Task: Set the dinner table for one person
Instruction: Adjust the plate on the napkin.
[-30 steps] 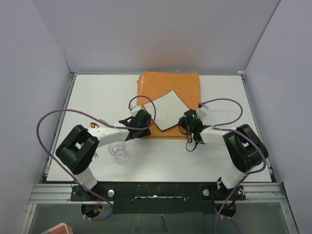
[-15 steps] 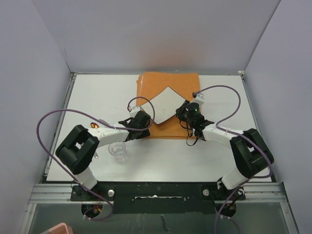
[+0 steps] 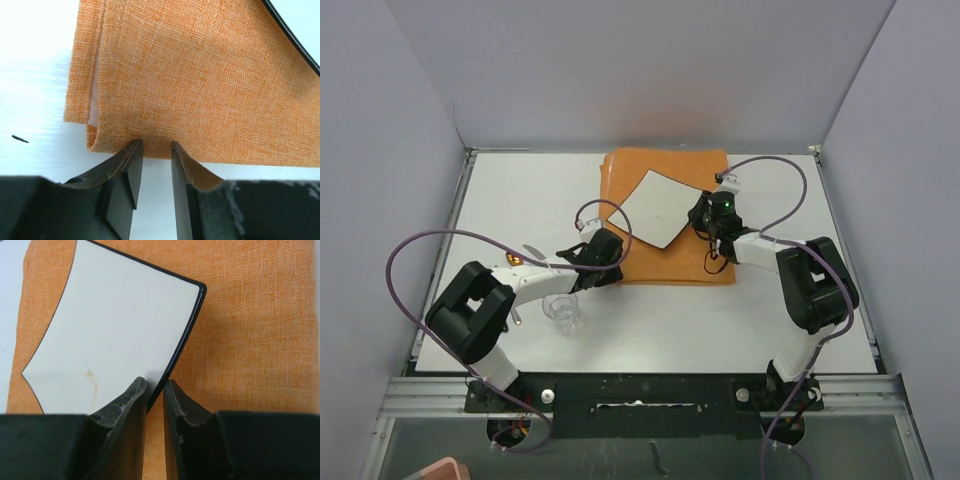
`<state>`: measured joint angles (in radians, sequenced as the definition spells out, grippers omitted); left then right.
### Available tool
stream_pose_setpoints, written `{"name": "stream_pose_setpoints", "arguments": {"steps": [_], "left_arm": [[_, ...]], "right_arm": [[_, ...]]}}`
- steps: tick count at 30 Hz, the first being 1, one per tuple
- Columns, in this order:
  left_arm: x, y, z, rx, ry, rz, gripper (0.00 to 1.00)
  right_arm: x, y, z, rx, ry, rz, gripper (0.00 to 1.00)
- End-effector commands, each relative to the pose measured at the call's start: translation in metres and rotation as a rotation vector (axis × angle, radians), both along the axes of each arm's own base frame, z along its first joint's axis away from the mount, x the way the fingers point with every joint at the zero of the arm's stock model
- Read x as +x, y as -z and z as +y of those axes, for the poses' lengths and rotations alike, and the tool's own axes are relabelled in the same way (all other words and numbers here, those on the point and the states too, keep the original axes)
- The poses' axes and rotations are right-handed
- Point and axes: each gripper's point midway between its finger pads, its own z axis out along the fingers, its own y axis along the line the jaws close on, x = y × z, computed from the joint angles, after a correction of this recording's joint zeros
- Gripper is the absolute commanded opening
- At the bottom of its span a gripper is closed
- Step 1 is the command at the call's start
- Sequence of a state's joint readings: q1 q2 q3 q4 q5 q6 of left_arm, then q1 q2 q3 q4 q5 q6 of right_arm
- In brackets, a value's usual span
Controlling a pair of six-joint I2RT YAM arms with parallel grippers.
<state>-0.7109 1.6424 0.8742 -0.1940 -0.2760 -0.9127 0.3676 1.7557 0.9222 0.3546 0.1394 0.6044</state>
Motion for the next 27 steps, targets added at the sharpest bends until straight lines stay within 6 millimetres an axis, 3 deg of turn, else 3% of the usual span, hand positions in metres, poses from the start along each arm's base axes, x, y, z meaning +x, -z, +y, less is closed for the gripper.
{"name": "stream_pose_setpoints", "arguments": {"steps": [1,13,21,27], "left_arm": [[0.010,-0.031,0.005,-0.043,-0.026,-0.069,0.28],[0.012,-0.041,0.023,-0.053,-0.058,-0.089,0.28],[0.014,-0.042,0.037,-0.059,-0.082,-0.088,0.28],[0.016,-0.044,0.044,-0.065,-0.087,-0.090,0.27]], "right_arm": [[0.041,-0.040,-0.004,0.007,-0.020,-0.143,0.00],[0.095,-0.008,-0.015,0.020,-0.141,-0.111,0.00],[0.127,-0.007,-0.029,0.045,-0.201,-0.103,0.00],[0.134,-0.014,-0.027,0.055,-0.244,-0.115,0.00]]}}
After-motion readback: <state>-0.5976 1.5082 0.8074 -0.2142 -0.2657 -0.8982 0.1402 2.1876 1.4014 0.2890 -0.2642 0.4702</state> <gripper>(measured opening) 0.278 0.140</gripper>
